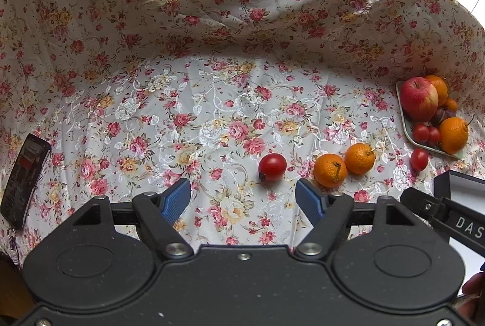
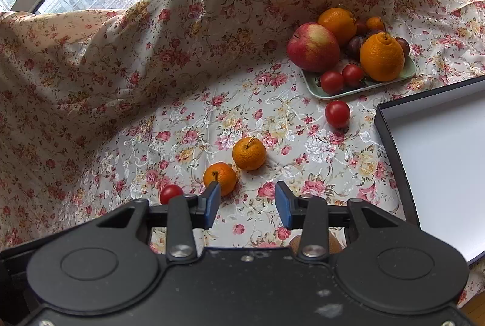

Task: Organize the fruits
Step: 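Move the right tool toward a red cherry tomato while the left tool approaches another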

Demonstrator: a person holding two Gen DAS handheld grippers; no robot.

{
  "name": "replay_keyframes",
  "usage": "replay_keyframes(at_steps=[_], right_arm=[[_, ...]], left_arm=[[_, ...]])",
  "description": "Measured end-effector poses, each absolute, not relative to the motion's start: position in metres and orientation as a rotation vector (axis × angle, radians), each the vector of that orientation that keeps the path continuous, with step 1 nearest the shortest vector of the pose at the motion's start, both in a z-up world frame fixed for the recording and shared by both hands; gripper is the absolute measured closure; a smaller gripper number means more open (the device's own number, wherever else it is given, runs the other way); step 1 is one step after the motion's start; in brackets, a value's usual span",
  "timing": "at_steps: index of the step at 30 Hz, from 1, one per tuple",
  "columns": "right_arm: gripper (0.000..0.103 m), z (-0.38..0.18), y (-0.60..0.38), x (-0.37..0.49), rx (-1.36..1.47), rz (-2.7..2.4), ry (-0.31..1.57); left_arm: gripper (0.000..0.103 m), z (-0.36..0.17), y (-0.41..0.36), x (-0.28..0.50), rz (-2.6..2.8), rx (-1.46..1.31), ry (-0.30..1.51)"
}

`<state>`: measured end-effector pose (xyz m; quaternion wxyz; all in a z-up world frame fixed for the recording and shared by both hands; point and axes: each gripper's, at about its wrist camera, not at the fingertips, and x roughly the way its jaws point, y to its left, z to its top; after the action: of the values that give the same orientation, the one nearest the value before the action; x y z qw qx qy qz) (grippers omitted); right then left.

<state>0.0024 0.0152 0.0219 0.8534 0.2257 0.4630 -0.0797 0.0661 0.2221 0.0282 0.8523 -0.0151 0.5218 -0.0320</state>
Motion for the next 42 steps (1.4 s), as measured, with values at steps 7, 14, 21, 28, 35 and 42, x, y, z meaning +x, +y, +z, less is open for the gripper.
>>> replay_keyframes(at_steps=[7,14,21,28,35,42], right_arm=[[0.061,0.012,0.024,0.016,0.429,-0.184,1.02],[0.062,0.008,0.024,0.022,0.418,-0.183,1.008],[0.062,0.022,-0.014,0.035,0.499,-0.281,0.936],[0.066,0.032,-0.046,0.062,0.465,-0.292,0.921],[0.07,0.007,-0.059,0.069,0.466,-0.343,0.989],[0.069,-0.011,-0.069,0.078,0.497,-0.395,1.021]], left_arm=[[0.026,0.034,0.235,0.078,-0.032,-0.047,1.06],[0.034,0.028,0.241,0.088,-0.023,-0.1,1.097],[0.034,0.023,0.241,0.092,-0.02,-0.112,1.133],[0.035,0.026,0.227,0.095,-0.064,-0.064,1.127],[0.042,0.017,0.211,0.097,-0.083,-0.046,1.171],[0.047,0.003,0.211,0.107,-0.112,-0.1,1.229]])
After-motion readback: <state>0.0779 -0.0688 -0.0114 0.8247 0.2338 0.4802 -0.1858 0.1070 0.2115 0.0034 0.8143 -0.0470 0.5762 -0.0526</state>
